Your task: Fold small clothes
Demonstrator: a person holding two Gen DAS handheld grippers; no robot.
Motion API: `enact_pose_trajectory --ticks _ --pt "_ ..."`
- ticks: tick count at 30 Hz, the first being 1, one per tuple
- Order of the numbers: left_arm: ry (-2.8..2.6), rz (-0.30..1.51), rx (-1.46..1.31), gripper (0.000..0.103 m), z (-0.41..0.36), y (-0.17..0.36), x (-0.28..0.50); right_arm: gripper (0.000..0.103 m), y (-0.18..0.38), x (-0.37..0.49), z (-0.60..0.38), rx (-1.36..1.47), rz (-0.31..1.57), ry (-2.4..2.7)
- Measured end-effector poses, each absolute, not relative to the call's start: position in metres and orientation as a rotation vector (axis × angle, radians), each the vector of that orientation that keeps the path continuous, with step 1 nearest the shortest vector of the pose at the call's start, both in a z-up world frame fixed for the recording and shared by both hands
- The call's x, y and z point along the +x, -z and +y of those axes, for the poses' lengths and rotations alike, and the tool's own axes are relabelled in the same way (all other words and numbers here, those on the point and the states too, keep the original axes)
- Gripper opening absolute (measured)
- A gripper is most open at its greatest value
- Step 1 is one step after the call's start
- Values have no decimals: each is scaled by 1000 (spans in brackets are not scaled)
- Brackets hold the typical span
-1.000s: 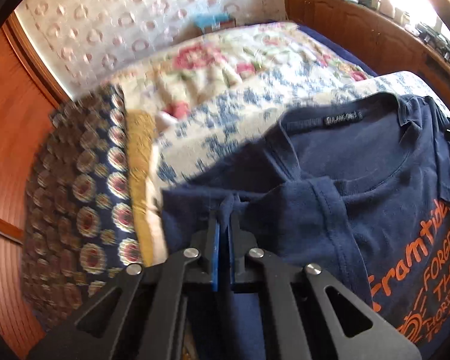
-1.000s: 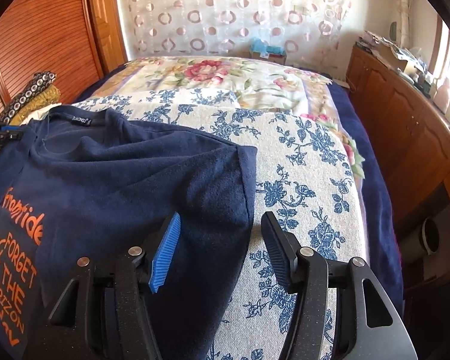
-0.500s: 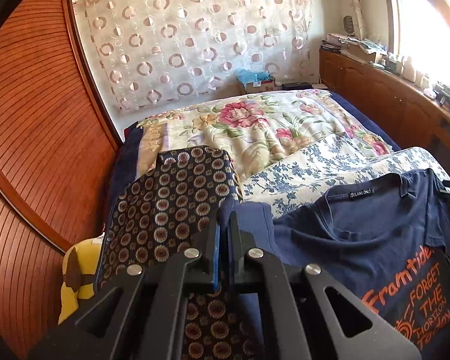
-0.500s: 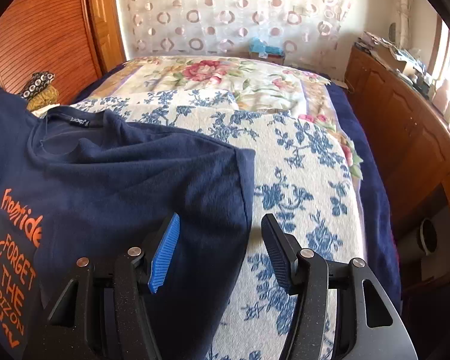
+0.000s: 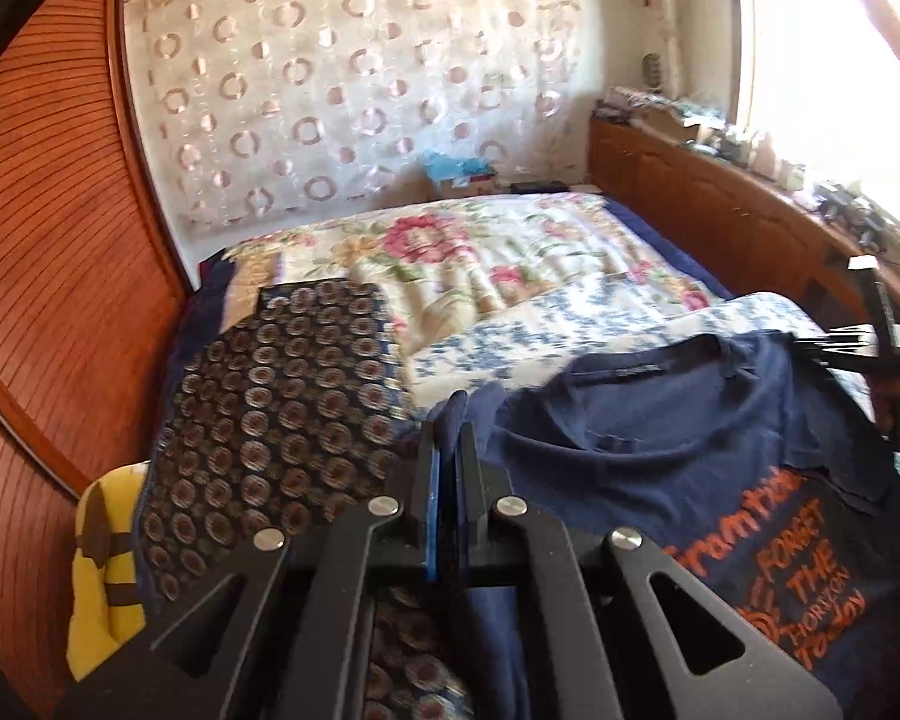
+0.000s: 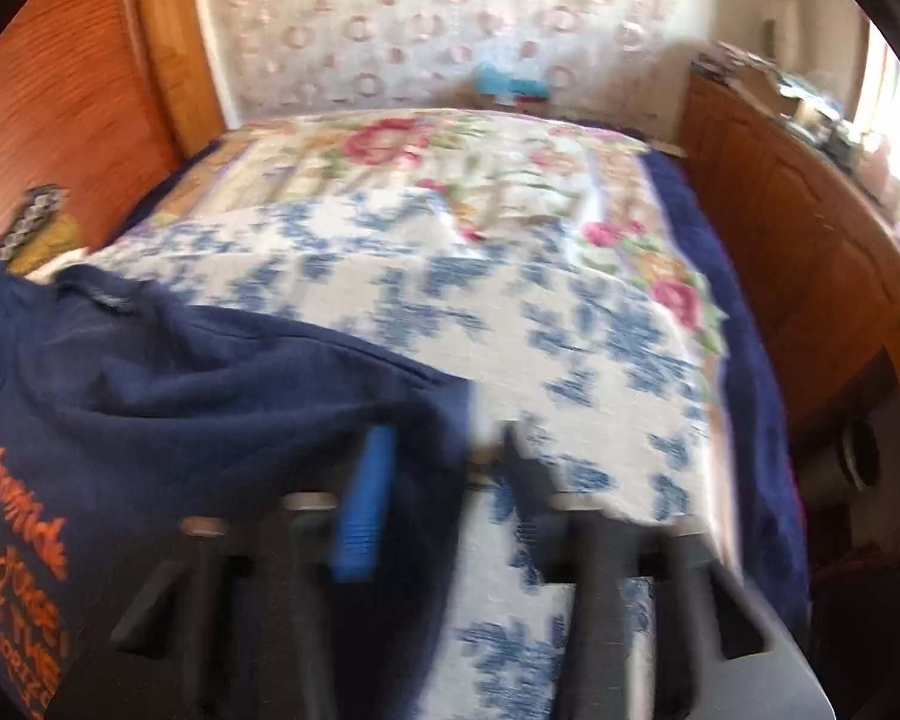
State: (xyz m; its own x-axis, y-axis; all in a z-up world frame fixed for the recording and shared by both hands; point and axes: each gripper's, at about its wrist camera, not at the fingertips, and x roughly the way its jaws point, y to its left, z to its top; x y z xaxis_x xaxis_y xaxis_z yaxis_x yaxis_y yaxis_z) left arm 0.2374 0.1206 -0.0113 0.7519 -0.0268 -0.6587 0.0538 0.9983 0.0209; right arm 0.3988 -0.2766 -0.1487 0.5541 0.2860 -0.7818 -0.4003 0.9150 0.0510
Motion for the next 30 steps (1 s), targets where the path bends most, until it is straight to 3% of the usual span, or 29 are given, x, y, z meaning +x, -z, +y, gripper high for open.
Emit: enact_pose_trajectory --ticks 13,30 --pt "151 661 30 2 79 6 118 3 72 282 -256 -113 644 -527" --pt "13 577 -156 2 127 28 -23 2 78 122 -319 -5 627 -517"
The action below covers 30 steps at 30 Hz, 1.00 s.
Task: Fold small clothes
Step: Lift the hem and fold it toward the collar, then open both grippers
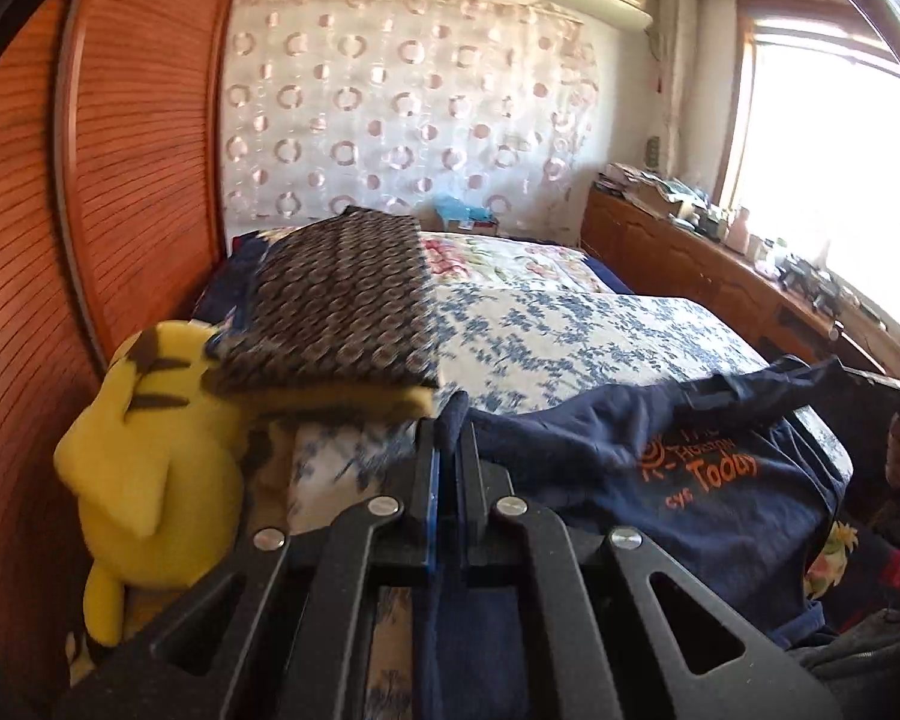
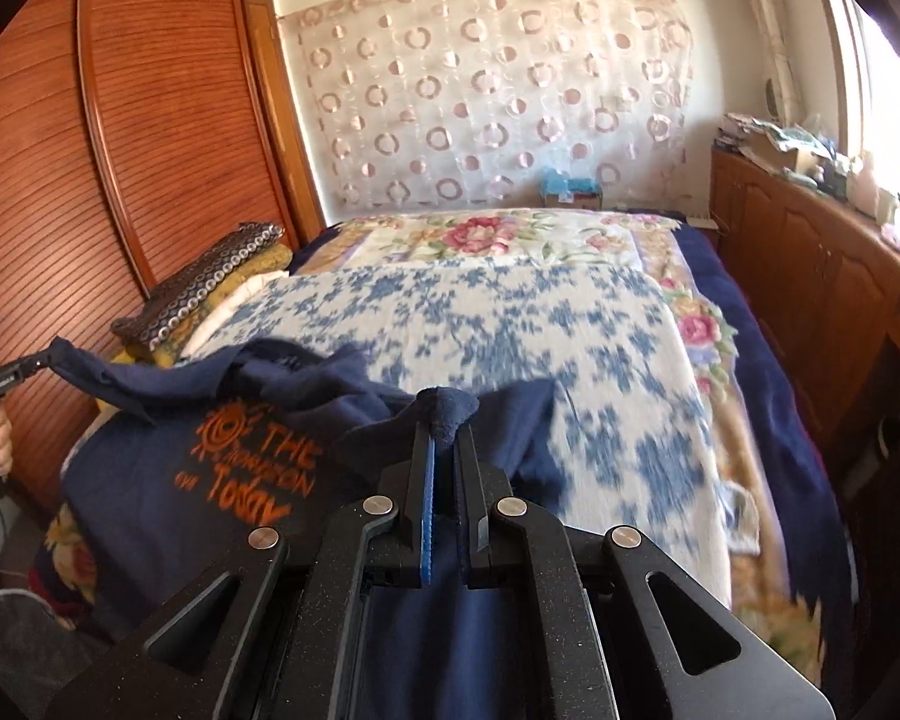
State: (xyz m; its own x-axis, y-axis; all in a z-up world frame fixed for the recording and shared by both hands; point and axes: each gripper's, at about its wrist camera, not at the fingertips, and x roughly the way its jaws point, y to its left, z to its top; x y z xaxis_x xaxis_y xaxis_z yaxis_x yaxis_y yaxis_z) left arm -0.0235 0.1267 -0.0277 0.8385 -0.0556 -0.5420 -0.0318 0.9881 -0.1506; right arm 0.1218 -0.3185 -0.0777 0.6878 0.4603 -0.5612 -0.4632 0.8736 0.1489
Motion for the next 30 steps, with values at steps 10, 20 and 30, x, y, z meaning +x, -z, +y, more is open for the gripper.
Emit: enact_pose_trajectory --ticks 10,20,30 --pt "-57 576 -198 2 145 34 -72 2 76 61 -340 -62 699 -506" --pt "-77 659 -213 2 141 61 -68 3 117 43 -352 -21 814 -499" --pt "-42 654 -166 41 132 51 -61 5 117 46 -339 -97 811 -491"
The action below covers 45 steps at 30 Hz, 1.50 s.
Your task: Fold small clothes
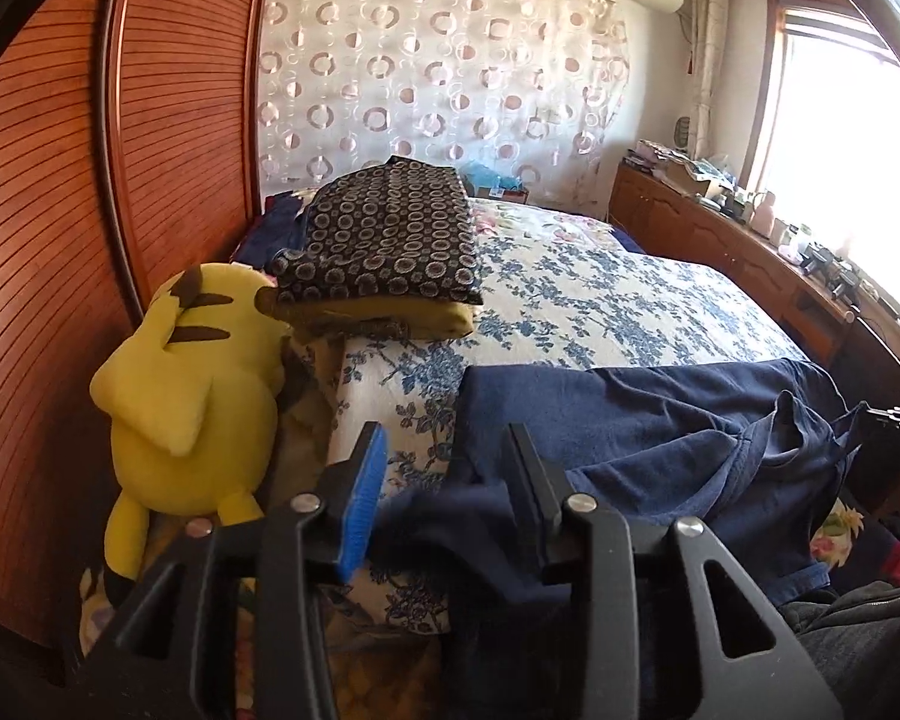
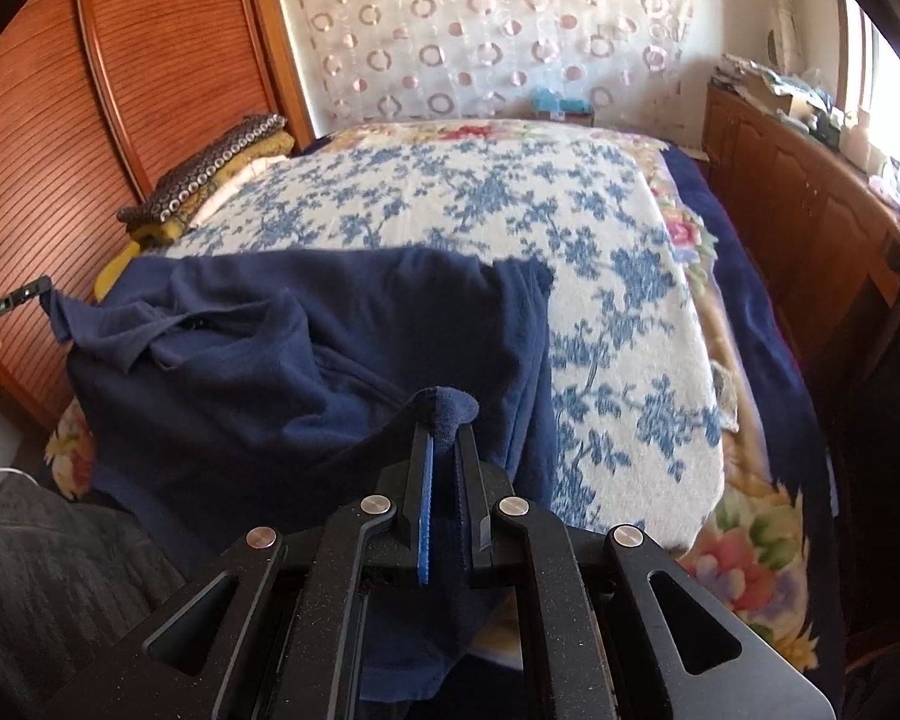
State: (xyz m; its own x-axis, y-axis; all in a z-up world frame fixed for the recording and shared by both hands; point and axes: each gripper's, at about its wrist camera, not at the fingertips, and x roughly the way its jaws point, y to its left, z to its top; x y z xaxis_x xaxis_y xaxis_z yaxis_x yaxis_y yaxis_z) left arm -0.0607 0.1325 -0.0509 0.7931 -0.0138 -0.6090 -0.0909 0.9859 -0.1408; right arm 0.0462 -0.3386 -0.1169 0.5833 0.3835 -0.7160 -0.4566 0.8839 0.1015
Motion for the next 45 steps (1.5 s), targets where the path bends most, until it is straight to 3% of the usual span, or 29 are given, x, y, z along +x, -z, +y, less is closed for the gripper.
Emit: enact_pose_trajectory --ticks 3,10,19,23,31,45 --pt "-30 651 -174 56 132 49 -57 8 108 46 -335 -125 788 -482" --pt "-43 674 -187 56 130 54 -36 33 98 56 -331 -160 737 -426" --pt "-25 679 -140 56 118 51 -5 46 109 88 -327 -138 703 -417" --pt "-18 709 -134 56 118 58 19 56 117 108 -325 -102 698 -416" --pt "-28 834 -161 56 122 94 56 62 131 143 -320 -106 741 -384" --pt "-15 890 -192 55 127 124 62 65 157 167 -325 -95 849 -407"
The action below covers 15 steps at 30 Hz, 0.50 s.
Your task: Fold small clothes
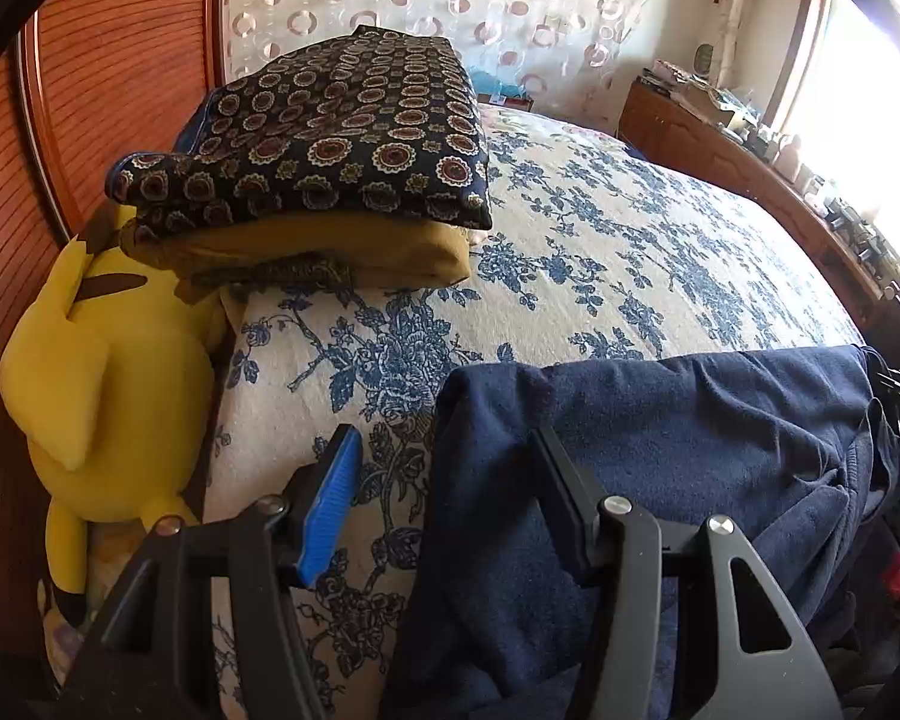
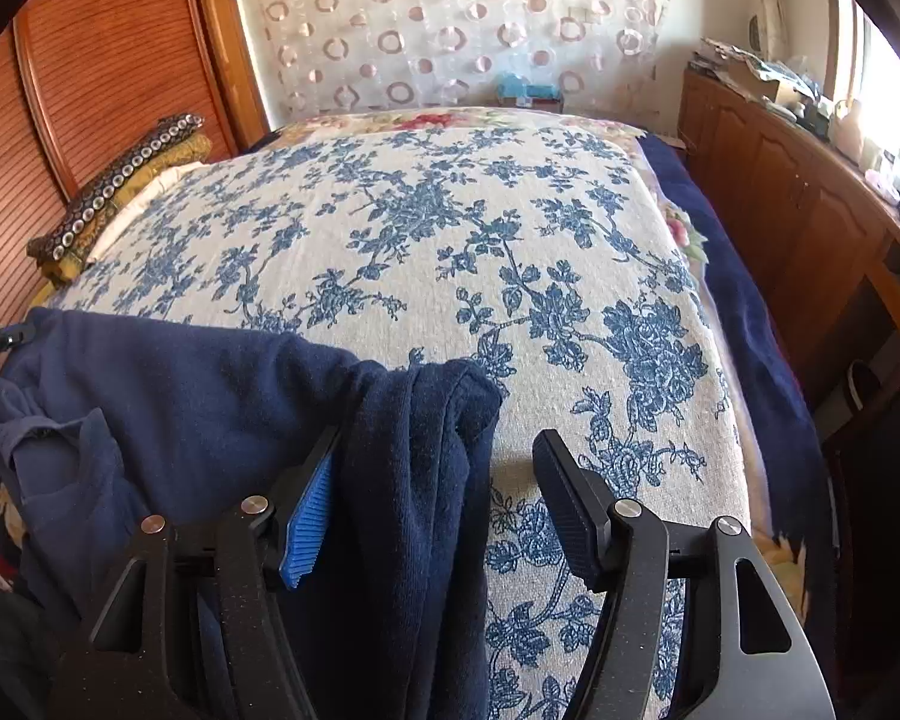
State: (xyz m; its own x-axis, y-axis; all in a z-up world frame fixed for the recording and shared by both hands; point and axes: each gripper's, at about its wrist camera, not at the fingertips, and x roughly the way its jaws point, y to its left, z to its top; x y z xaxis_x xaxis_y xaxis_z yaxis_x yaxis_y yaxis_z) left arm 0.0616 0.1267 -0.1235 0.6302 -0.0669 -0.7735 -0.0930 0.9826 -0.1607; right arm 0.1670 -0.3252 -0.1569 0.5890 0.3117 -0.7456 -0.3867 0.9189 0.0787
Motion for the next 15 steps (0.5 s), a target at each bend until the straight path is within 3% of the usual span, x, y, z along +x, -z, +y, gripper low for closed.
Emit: enact_pose_trajectory --ticks 4,5,6,8,9,10,11,15 --pt "17 893 -172 32 120 122 62 66 156 168 -324 -95 854 -425" --pt "34 896 -168 22 117 122 63 64 156 168 -322 -98 857 -435" --pt "36 898 -153 18 113 121 62 60 156 168 -321 -102 856 -443" --pt "37 898 -106 11 104 121 61 38 155 165 -316 -108 855 -480" --pt "37 893 -106 6 102 120 59 32 155 162 -314 -114 853 -493" --pt "44 882 -116 5 101 117 56 15 155 161 -312 -116 854 -509" --pt "57 870 -131 5 101 114 53 11 154 157 -311 -107 857 -550" --pt "103 743 -179 4 96 74 21 7 136 138 -313 -33 820 -648"
